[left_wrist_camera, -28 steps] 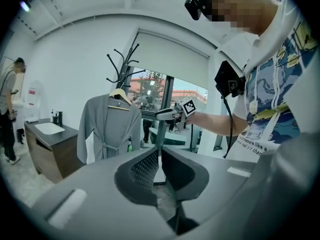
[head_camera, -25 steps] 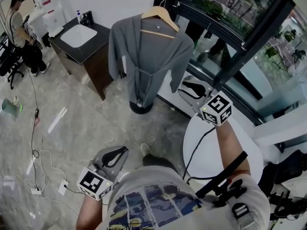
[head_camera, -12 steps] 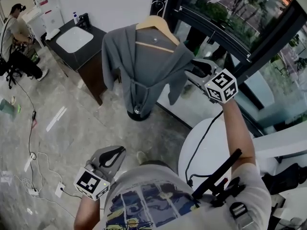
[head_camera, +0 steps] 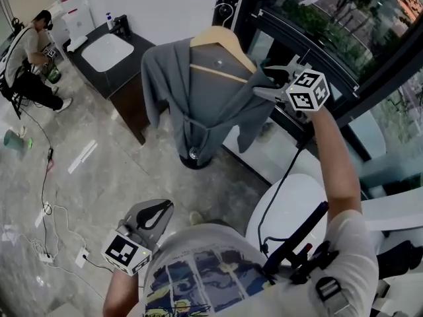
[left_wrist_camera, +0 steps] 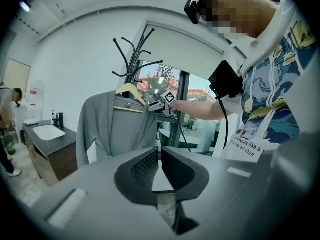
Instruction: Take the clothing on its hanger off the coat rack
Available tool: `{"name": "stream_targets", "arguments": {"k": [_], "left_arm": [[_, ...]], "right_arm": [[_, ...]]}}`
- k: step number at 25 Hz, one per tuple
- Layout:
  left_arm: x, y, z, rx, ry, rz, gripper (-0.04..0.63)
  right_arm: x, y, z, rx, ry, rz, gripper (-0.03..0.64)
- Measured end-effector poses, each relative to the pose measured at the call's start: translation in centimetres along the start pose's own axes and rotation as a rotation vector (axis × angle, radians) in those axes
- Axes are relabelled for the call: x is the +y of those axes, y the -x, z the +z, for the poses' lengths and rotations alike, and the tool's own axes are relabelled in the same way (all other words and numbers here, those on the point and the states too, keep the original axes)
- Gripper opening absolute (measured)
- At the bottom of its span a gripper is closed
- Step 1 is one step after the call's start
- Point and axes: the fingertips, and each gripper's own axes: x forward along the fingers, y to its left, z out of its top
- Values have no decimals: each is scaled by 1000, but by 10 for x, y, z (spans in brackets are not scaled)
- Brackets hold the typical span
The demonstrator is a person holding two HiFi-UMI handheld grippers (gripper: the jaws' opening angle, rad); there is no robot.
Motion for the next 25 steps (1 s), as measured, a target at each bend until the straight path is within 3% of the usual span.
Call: {"name": "stream_targets", "arguments": {"k": [7,10,12,13,19,25], "left_arm": [[10,-12,2,16,10,37,23],[13,-14,1,19,18,52,21],[15,-16,0,20,21,60,21],[16,-17,0,20,23,63,20],[16,-21,-3,26,29,68,20],[12,-18,-5,27,36,67,20]], "right_arm": [[8,-37,13,3,-37,266,285],[17,-44,21,-17,-30,333,284],[18,-47,26,-36,-17,335,234],[17,-48,27,-43,-10,329,168],[10,-45,31,-76,-8,251,8],[10,-42,30,-60,-22,188,-8]]}}
